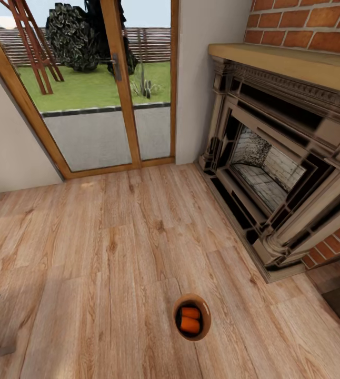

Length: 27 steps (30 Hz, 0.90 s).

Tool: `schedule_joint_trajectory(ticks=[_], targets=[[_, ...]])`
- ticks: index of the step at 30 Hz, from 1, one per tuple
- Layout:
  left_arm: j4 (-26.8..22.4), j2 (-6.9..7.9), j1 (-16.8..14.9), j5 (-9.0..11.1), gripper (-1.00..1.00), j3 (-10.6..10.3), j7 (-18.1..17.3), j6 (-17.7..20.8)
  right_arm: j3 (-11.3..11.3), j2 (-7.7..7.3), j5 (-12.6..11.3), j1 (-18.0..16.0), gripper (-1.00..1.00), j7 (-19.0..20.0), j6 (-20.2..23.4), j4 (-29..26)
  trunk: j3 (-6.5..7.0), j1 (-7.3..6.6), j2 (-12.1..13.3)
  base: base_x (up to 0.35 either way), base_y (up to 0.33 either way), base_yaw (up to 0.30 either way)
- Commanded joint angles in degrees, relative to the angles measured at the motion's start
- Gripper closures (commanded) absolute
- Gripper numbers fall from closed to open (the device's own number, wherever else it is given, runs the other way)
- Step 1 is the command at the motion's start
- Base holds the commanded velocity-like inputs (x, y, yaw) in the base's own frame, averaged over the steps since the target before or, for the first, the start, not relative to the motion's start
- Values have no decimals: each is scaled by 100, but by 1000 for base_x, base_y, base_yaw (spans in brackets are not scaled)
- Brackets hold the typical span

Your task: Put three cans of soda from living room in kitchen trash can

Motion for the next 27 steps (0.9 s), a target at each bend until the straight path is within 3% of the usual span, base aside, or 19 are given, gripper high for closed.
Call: schedule_joint_trajectory(ticks=[1, 14, 27], targets=[[3, -4, 0, 1, -100, -1, 1, 1, 1, 0, 2, -1, -100, 0, 2, 0, 0, 0, 0, 0, 0, 0], [48, -299, 8, -5, -100, -12, 6, 21, 25, 105, 7, 2, -100, 9, 8, 0, 0, 0, 0, 0, 0, 0], [49, -320, 9, -5, -100, -14, 7, 22, 23, 150, 10, 1, -100, 10, 8, 0, 0, 0, 0, 0, 0, 0]])
